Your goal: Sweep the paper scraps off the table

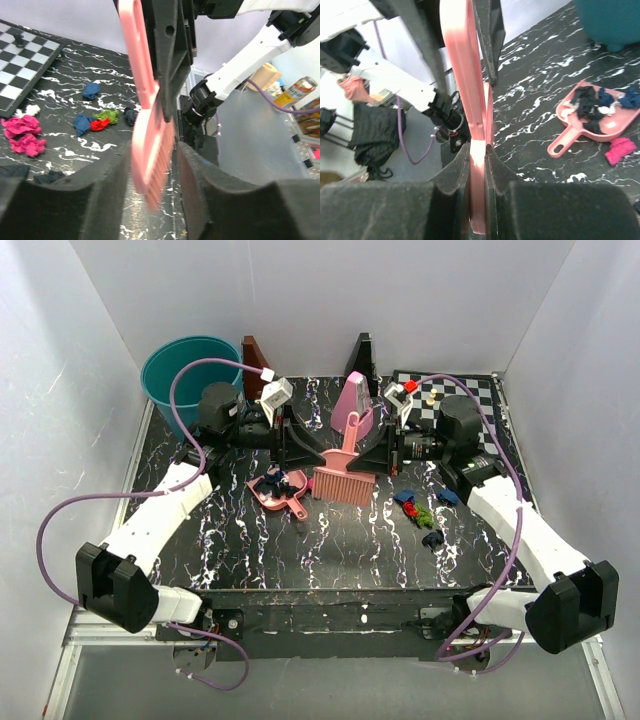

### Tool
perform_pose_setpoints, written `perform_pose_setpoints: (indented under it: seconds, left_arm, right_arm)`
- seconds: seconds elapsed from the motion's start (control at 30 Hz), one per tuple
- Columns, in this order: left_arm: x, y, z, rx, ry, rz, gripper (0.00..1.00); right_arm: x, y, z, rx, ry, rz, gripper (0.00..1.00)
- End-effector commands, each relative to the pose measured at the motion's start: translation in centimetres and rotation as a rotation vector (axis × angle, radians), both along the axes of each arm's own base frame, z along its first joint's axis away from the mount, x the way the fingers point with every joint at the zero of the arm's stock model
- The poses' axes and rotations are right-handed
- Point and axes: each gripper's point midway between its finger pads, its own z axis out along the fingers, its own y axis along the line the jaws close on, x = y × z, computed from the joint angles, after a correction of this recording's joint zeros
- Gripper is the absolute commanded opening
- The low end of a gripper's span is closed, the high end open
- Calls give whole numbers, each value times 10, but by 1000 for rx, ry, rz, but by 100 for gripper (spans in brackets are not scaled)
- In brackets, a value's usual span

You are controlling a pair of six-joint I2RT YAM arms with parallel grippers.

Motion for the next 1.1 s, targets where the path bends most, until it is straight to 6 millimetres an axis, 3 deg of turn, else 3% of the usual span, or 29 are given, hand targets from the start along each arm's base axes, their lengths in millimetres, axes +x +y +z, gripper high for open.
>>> perform_pose_setpoints:
  seconds: [0.0,0.07,0.2,0.3,0.33,0.4,0.57,0.67,0.87,1.07]
  left_arm:
    - [-12,-4,3,-7,-4,-57,25]
    - [-11,-7,2,3,18,-65,2]
    - [-3,-8,1,26,-4,-26,0]
    - [3,-3,1,83,-94,11,0]
    - [2,1,-3,122,-115,8,0]
    - [4,8,-8,208,-171,-5,0]
    - [2,33,-45,460,-266,-118,0]
    - [-6,43,-52,505,-384,-196,0]
    - [-21,43,-60,533,-421,-246,0]
    - [-31,40,-65,544,-418,-282,0]
  right_arm:
    - [2,4,38,78,-121,27,1]
    - [3,5,38,81,-125,29,1]
    - [6,5,30,59,-117,17,4]
    - [11,0,18,5,-112,-34,67]
    - [13,-2,18,-13,-130,-60,76]
    - [12,-9,3,-89,-91,-92,82]
    - [5,-19,-1,-176,-85,-103,85]
    - [0,-22,1,-213,-91,-88,87]
    - [-3,-16,-3,-294,-137,-49,87]
    - [-4,4,-11,-373,-182,31,74]
